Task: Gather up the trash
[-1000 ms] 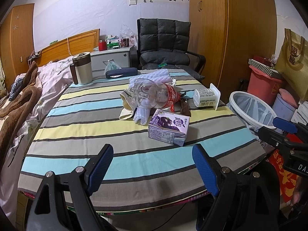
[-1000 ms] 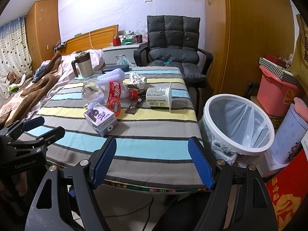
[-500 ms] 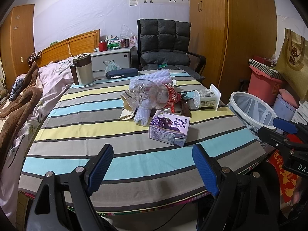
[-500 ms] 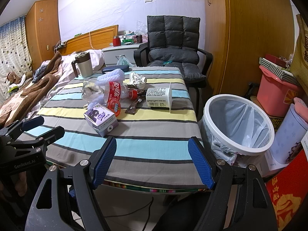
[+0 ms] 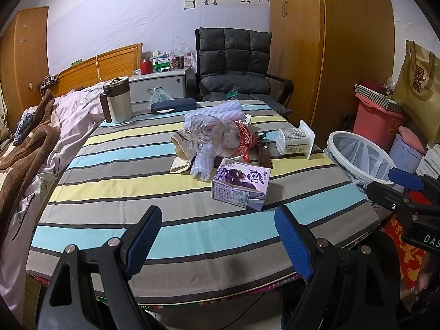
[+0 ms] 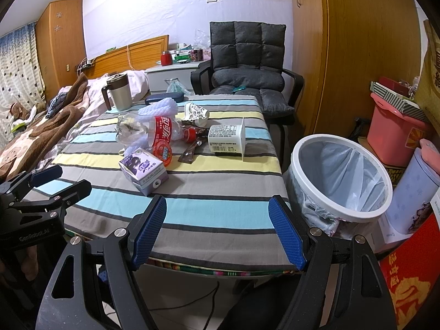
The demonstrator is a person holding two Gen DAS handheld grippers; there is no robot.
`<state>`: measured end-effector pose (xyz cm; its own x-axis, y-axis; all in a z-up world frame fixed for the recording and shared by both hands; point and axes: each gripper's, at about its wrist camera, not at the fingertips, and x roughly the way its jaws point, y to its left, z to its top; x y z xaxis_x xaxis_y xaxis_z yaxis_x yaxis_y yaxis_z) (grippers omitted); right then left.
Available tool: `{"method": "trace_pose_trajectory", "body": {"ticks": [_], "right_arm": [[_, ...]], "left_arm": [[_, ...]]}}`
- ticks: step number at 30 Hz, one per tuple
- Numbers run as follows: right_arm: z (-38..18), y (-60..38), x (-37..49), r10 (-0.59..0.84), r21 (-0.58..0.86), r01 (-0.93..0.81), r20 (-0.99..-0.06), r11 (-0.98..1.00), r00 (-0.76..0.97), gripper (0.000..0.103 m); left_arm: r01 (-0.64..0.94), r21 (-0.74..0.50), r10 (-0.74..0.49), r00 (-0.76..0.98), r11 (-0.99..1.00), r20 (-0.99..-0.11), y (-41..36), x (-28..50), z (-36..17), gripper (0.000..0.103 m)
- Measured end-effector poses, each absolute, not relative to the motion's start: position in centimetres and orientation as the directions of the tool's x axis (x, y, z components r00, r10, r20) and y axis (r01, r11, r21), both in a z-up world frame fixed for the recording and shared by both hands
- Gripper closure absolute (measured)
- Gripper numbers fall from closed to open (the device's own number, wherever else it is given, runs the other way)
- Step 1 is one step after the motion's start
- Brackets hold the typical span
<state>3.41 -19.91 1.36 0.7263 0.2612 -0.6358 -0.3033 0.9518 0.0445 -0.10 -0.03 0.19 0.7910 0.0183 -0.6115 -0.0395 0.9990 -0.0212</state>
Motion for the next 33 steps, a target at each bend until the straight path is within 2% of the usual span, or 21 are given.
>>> {"method": "trace_pose_trajectory", "body": {"ticks": [19, 26, 33], "right_arm": [[0.5, -19.7, 4.1, 0.262, 0.048, -0.304, -0.644, 0.952, 0.719, 0.025], [-0.1, -19.8, 5.3, 0.264, 0.058, -0.303, -0.66, 0.951, 0.703, 0.025], [-0.5, -20.4, 6.6, 0.263, 0.08, -0.284, -0.667, 0.955, 0.697, 0.025]], "left_arm": [[-0.015, -0.029, -0.006, 0.791, 0.999, -0.612, -0.1, 0.8, -0.2, 0.018], [0.003, -0.021, -0.017, 0.746, 1.0, -0.665, -0.5, 2.9, -2.0, 0.018], [-0.001, -0.061, -0.04, 0.739, 0.998, -0.672, -0.2, 4.9, -2.2, 0.017]]}}
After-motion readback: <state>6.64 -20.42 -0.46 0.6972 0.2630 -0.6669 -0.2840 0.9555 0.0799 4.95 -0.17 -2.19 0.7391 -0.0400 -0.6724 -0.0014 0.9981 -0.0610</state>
